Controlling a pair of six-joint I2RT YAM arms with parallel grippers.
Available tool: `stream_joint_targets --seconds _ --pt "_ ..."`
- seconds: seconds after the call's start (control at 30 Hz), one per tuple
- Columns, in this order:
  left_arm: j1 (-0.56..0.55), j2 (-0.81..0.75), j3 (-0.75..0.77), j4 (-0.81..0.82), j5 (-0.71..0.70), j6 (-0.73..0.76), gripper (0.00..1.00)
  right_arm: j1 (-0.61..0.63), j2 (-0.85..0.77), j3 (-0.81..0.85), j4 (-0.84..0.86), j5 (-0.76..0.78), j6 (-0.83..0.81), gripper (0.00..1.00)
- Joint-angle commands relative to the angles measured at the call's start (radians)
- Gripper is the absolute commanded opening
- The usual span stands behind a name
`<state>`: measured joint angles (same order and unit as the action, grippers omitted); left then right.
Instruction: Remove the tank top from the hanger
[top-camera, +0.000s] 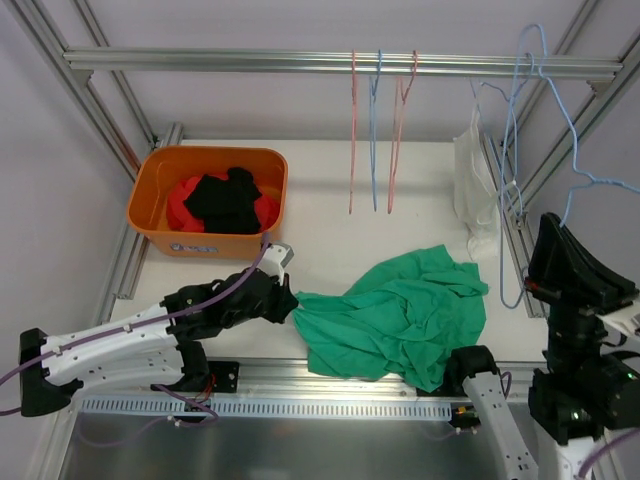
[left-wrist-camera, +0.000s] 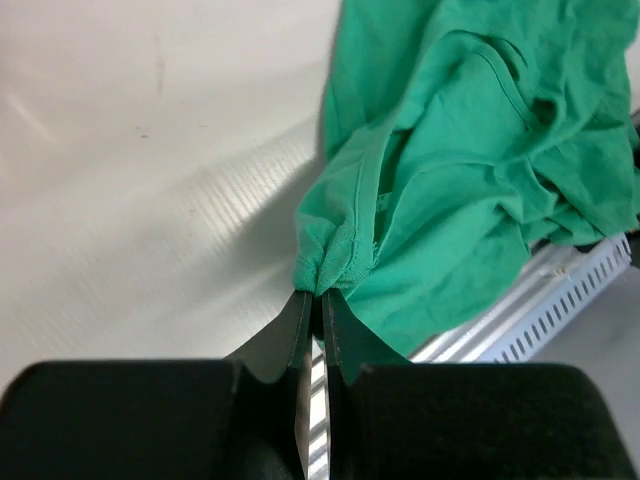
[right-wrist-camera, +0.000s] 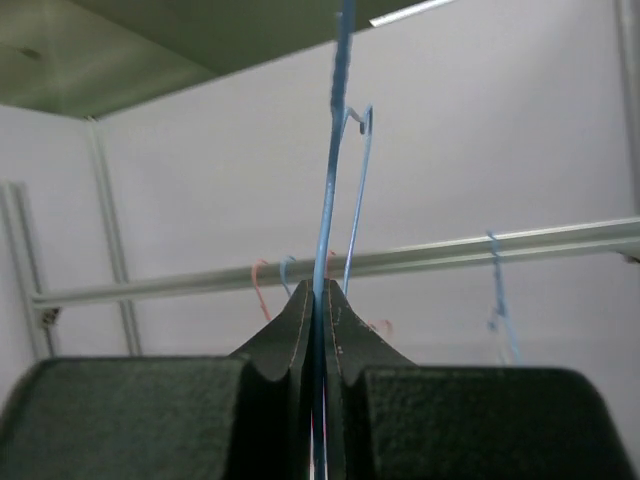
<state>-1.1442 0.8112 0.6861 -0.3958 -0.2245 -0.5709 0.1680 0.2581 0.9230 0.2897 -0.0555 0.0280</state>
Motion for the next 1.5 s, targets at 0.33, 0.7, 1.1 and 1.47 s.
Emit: stream_joint_targets --seconds 0.33,0.7,1.1,1.47 --pt "0.006 -0.075 0.030 -0.044 -0.177 0.060 0.00 0.002 0.183 0.289 -0.907 -0.041 -0.154 0.00" --pt "0.006 -0.020 0.089 -0.041 -0.015 0.126 0.00 0.005 0.733 0.623 -0.644 0.014 -0.168 0.00" --pt "0.006 0.120 0.073 -0.041 -0.079 0.023 0.52 0.010 1.030 0.745 -0.540 -0.063 -0.148 0.00" --pt "0.001 0.288 0.242 0.031 0.068 0.095 0.99 0.067 0.943 0.512 -0.509 0.034 -0.125 0.00"
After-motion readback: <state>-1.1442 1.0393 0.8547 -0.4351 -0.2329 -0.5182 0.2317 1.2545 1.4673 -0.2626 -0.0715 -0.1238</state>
